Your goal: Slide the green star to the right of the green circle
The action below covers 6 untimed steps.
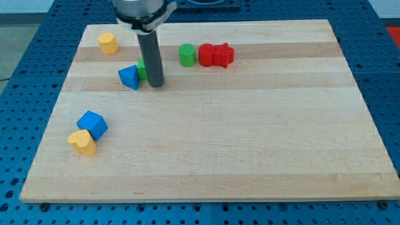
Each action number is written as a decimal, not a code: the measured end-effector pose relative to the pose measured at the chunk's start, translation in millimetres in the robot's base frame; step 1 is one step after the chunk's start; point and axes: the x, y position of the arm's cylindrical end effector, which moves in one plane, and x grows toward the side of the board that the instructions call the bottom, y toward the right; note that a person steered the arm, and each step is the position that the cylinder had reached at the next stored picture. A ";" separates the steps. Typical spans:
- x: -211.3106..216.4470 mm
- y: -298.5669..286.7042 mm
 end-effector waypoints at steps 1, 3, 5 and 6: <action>1.8 -26.4; -12.9 -36.8; -38.8 -15.4; -53.5 3.9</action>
